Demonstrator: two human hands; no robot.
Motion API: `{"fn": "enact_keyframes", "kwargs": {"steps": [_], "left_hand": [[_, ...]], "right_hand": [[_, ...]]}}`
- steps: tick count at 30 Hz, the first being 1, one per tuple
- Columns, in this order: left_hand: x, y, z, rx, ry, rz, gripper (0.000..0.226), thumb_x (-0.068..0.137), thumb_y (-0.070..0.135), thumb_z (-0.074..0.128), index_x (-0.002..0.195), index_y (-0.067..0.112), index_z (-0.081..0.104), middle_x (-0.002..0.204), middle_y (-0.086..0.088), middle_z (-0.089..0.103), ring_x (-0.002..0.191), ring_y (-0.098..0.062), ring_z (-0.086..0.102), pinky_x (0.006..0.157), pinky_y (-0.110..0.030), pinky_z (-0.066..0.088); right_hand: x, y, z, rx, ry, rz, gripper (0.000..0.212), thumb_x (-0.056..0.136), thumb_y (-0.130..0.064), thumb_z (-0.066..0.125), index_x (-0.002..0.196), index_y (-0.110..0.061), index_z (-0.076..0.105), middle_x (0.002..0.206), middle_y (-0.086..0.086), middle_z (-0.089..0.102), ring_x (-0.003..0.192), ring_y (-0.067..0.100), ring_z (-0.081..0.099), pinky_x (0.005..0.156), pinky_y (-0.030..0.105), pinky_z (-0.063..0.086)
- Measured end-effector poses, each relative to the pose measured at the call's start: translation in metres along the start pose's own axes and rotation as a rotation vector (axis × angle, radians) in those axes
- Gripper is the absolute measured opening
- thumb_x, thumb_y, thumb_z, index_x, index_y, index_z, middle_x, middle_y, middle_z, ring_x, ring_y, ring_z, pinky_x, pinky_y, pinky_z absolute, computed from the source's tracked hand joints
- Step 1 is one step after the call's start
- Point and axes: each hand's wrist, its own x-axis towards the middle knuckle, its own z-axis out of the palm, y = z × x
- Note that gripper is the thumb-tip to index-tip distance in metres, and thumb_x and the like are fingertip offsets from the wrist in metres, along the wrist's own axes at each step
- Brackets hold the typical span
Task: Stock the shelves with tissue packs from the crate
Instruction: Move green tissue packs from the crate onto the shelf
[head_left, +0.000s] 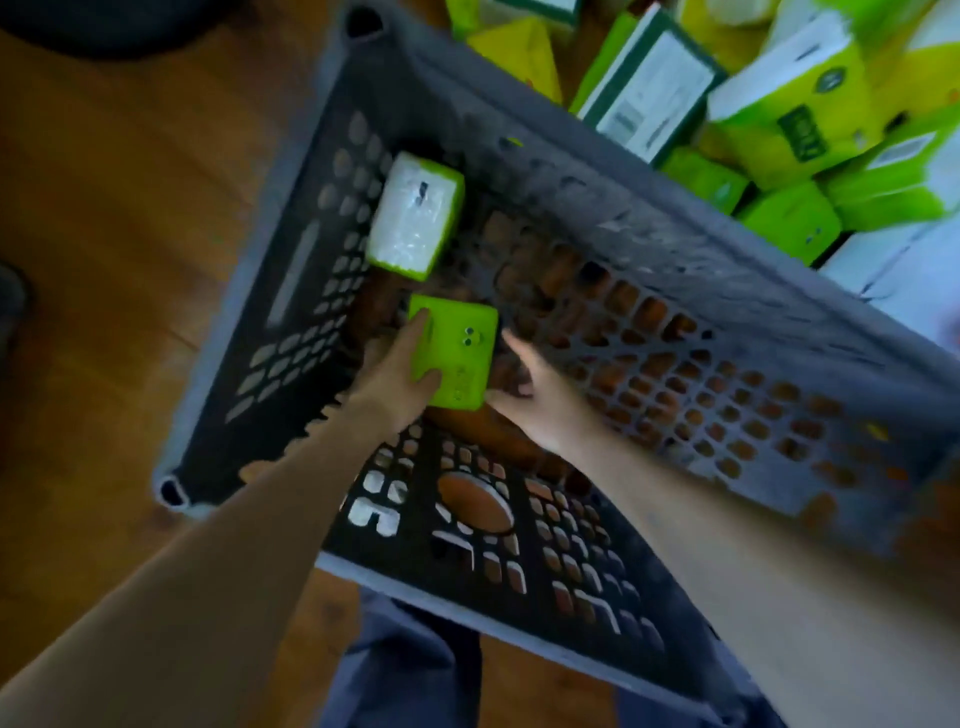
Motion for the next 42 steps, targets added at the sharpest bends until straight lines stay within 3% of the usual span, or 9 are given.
{"fn": "enact_keyframes", "kwargs": {"steps": [4,10,14,19,23,27,32,37,42], "left_hand": [[0.021,-0.010,0.020,-0.103,-0.030,-0.019,0.084,0.091,0.028,0.058,0.146,0.045,-0.003,0.151,-0.015,0.017,0.135,-0.033,0.031,0.105,-0.034,0.031],[0.011,-0.008,0.017,-0.274,0.018,-0.072,0.075,0.093,0.031,0.055,0.144,0.048,0.003,0.151,-0.015,0.010,0.136,-0.033,0.028,0.108,-0.032,0.027],[-0.021,-0.002,0.001,-0.508,-0.017,-0.036,0.075,0.092,0.019,0.058,0.148,0.037,0.013,0.140,0.001,0.043,0.124,-0.020,0.047,0.102,-0.039,0.042],[-0.087,0.027,-0.029,-0.685,-0.089,-0.155,0.054,0.091,0.027,0.059,0.139,0.028,0.035,0.125,-0.002,0.055,0.110,-0.025,0.055,0.088,-0.042,0.047],[-0.147,0.061,-0.060,-0.802,-0.120,-0.137,0.025,0.091,0.027,0.058,0.113,0.019,0.051,0.110,-0.006,0.061,0.099,-0.022,0.061,0.086,-0.043,0.052],[-0.213,0.095,-0.089,-0.948,0.022,-0.033,0.018,0.092,0.024,0.057,0.110,0.022,0.053,0.095,0.003,0.063,0.081,-0.008,0.063,0.075,-0.029,0.055],[-0.312,0.146,-0.129,-1.044,0.137,0.124,0.047,0.096,0.025,0.051,0.141,0.021,0.037,0.138,-0.003,0.047,0.122,-0.019,0.050,0.101,-0.037,0.043],[-0.412,0.208,-0.183,-1.016,0.203,0.322,0.055,0.094,0.025,0.050,0.145,0.029,0.031,0.143,-0.004,0.043,0.121,-0.025,0.052,0.101,-0.047,0.042],[-0.513,0.281,-0.232,-0.873,0.276,0.539,0.050,0.098,0.024,0.044,0.146,0.026,0.030,0.147,-0.001,0.038,0.129,-0.022,0.045,0.103,-0.042,0.042]], "right_hand": [[0.024,0.010,0.032,0.249,-0.037,-0.005,0.083,0.085,-0.014,0.065,0.149,-0.022,0.013,0.145,0.002,0.036,0.126,0.009,0.039,0.103,0.026,0.036],[0.016,0.001,0.039,0.472,-0.008,0.069,0.068,0.088,-0.002,0.057,0.145,-0.022,0.027,0.128,-0.005,0.041,0.108,0.007,0.046,0.078,0.004,0.040],[-0.013,-0.012,0.018,0.407,0.072,0.112,0.047,0.088,-0.007,0.058,0.132,-0.015,0.046,0.085,-0.005,0.048,0.072,0.006,0.048,0.059,0.014,0.039],[-0.066,-0.049,-0.025,0.579,0.195,0.160,0.064,0.080,-0.021,0.071,0.137,-0.026,0.042,0.130,0.000,0.048,0.117,0.013,0.049,0.106,0.034,0.039],[-0.118,-0.093,-0.063,0.775,0.082,0.137,0.041,0.087,-0.014,0.063,0.124,-0.024,0.050,0.102,-0.004,0.064,0.086,0.008,0.062,0.081,0.035,0.051],[-0.185,-0.139,-0.090,0.808,0.082,0.077,0.030,0.086,-0.016,0.065,0.111,-0.027,0.052,0.097,-0.006,0.063,0.086,0.012,0.062,0.069,0.033,0.052],[-0.294,-0.209,-0.119,0.877,0.180,0.003,0.034,0.088,-0.025,0.063,0.116,-0.034,0.047,0.111,-0.006,0.057,0.098,0.017,0.058,0.078,0.040,0.052],[-0.409,-0.273,-0.147,0.811,0.327,-0.221,0.048,0.090,-0.028,0.060,0.133,-0.035,0.041,0.116,-0.017,0.050,0.113,0.012,0.050,0.100,0.040,0.042],[-0.513,-0.328,-0.184,0.693,0.562,-0.527,0.058,0.088,-0.022,0.063,0.141,-0.023,0.037,0.147,-0.002,0.037,0.135,0.012,0.033,0.112,0.031,0.027]]}}
